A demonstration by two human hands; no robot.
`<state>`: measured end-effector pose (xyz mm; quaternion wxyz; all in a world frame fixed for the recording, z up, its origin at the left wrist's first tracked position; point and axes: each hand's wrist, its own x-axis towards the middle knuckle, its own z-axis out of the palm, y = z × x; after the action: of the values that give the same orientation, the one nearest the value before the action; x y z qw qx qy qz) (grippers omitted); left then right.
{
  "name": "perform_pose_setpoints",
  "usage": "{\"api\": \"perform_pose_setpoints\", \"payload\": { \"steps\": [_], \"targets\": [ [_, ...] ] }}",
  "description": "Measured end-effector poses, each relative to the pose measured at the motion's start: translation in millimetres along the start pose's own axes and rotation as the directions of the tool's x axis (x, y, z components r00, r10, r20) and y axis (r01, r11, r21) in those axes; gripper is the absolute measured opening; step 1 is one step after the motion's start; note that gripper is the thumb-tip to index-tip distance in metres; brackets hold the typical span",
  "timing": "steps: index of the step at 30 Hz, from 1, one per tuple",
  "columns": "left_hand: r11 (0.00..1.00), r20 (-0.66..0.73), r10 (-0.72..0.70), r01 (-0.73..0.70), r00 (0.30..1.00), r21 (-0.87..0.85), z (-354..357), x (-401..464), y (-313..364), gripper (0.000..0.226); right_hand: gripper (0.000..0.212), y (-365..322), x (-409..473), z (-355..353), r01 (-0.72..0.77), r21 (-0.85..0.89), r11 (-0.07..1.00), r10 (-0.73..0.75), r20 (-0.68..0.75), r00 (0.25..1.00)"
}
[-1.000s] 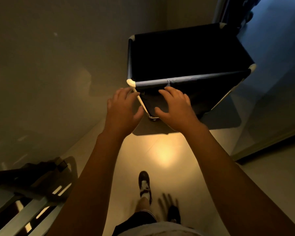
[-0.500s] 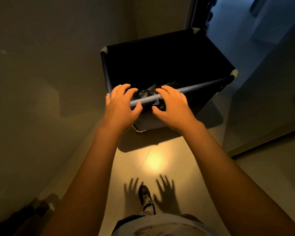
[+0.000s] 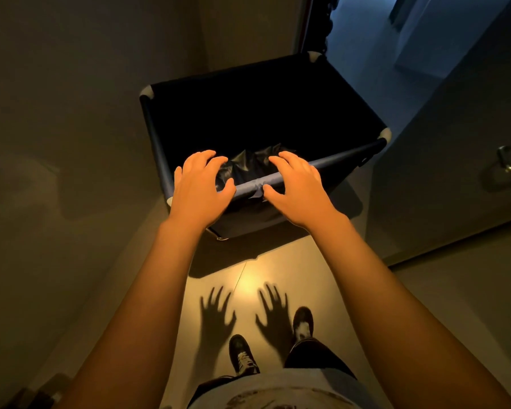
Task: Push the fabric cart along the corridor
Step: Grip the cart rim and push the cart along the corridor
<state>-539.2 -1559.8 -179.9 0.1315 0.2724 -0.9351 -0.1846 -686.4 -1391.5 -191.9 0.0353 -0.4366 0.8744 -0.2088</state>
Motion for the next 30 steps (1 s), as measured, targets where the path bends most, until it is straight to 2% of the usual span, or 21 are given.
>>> {"api": "perform_pose_setpoints", "payload": {
  "steps": [7,14,19,30],
  "targets": [
    [0.999,0.005,-0.042,0.042,0.999,0.003,33,32,-4,0.054,0.062,24,40,15,0.007,0.020,1.000,-0.009,0.076,0.997],
    [0.982,0.028,-0.189,0.189,0.982,-0.007,73,82,7,0.058,0.061,78,108,26,0.063,0.044,0.997,-0.069,0.149,0.986],
    [0.970,0.057,-0.243,0.242,0.968,0.029,102,120,29,0.055,0.061,121,157,28,0.095,0.061,0.994,-0.105,0.177,0.979],
    [0.926,0.168,-0.376,0.365,0.911,0.096,159,156,44,0.055,0.060,186,207,51,0.120,0.104,0.987,-0.151,0.387,0.910]
  ]
}}
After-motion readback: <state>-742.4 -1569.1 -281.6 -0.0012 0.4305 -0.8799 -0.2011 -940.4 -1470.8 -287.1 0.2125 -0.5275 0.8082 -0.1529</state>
